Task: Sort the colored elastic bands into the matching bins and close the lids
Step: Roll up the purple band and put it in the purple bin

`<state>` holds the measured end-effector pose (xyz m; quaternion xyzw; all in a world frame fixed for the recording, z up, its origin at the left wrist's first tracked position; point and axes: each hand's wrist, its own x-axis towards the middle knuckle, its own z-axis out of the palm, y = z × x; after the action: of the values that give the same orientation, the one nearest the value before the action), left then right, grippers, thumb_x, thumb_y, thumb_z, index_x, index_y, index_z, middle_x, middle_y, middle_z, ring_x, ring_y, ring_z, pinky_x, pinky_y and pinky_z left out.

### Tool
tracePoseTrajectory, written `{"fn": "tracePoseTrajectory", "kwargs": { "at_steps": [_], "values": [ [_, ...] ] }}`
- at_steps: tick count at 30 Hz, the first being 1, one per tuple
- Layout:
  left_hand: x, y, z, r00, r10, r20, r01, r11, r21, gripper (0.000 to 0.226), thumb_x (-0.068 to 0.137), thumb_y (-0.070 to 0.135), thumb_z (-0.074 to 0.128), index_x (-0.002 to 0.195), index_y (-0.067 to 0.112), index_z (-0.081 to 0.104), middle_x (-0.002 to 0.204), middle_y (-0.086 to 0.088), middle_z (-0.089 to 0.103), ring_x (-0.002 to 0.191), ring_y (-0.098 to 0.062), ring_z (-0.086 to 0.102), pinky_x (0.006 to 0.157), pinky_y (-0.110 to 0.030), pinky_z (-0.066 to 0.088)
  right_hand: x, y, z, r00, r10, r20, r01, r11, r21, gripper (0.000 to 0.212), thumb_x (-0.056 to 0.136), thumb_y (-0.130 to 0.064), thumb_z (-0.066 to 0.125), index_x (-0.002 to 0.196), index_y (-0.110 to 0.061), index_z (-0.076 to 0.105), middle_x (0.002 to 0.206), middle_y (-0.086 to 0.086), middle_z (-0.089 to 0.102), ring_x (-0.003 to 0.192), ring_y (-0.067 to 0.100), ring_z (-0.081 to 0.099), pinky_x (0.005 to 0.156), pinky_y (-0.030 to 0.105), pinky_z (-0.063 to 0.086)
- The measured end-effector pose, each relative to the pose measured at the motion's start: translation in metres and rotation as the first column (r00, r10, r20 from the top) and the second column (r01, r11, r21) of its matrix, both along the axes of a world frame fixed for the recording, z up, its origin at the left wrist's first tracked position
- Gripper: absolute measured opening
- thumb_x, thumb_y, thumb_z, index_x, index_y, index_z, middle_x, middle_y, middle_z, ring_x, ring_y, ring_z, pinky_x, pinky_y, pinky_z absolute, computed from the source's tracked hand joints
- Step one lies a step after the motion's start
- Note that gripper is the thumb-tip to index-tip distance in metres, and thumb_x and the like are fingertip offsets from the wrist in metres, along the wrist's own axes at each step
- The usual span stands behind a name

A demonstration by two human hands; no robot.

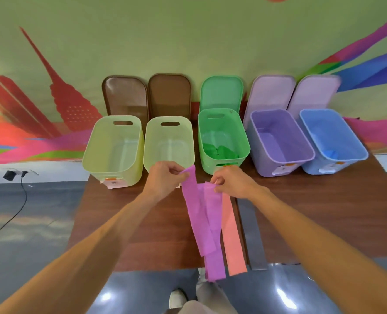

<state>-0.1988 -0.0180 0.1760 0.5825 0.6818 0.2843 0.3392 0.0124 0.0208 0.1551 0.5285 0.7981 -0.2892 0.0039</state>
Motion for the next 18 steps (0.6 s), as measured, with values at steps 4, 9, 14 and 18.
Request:
{"fn": "tracePoseTrajectory", "kwargs": {
  "at_steps": [4, 9, 14, 18],
  "values": [
    [0.002, -0.002, 0.032, 0.997, -0.072, -0.004, 0.072, 0.996, 0.052, 0.011, 0.081, 0.024, 0.073, 0.083, 0.013, 0.073, 0.067, 0.003, 0.067, 0.058, -0.009, 0.059, 0.053, -0.019, 0.049, 0.011, -0.018, 0.035, 0.999, -0.037, 0.006, 0.036, 0.997, 0.064, 0.017, 0.078, -0.019, 0.074, 0.095, -0.017, 0.072, 0.09, -0.003, 0.072, 0.079, 0.006, 0.062, 0.077, 0.027, 0.053],
    [0.015, -0.006, 0.067, 0.977, -0.214, -0.011, 0.215, 0.974, 0.071, 0.01, 0.085, 0.022, 0.067, 0.083, 0.013, 0.07, 0.06, 0.005, 0.062, 0.046, -0.005, 0.051, 0.05, -0.017, 0.042, 0.032, -0.044, 0.066, 0.995, -0.047, 0.089, 0.033, 0.988, 0.152, 0.01, 0.082, -0.022, 0.067, 0.092, -0.02, 0.067, 0.086, -0.006, 0.066, 0.08, 0.01, 0.059, 0.069, 0.027, 0.048],
    [0.042, -0.009, 0.097, 0.944, -0.327, 0.031, 0.324, 0.942, 0.087, 0.006, 0.086, 0.014, 0.061, 0.086, 0.009, 0.064, 0.061, 0.001, 0.06, 0.045, -0.006, 0.049, 0.045, -0.01, 0.039, 0.059, -0.06, 0.093, 0.994, -0.101, 0.033, 0.091, 0.972, 0.217, 0.009, 0.083, -0.022, 0.062, 0.082, -0.026, 0.054, 0.073, -0.012, 0.054, 0.074, 0.01, 0.052, 0.064, 0.026, 0.043],
    [0.066, 0.001, 0.122, 0.93, -0.359, 0.077, 0.345, 0.927, 0.145, 0.006, 0.087, 0.016, 0.062, 0.085, 0.01, 0.064, 0.062, 0.0, 0.062, 0.047, -0.009, 0.051, 0.046, -0.014, 0.042, 0.081, -0.057, 0.125, 0.954, -0.242, -0.175, 0.282, 0.923, 0.261, 0.008, 0.08, -0.014, 0.064, 0.08, -0.021, 0.059, 0.072, -0.007, 0.061, 0.067, 0.007, 0.053, 0.061, 0.017, 0.04]
  ]
}}
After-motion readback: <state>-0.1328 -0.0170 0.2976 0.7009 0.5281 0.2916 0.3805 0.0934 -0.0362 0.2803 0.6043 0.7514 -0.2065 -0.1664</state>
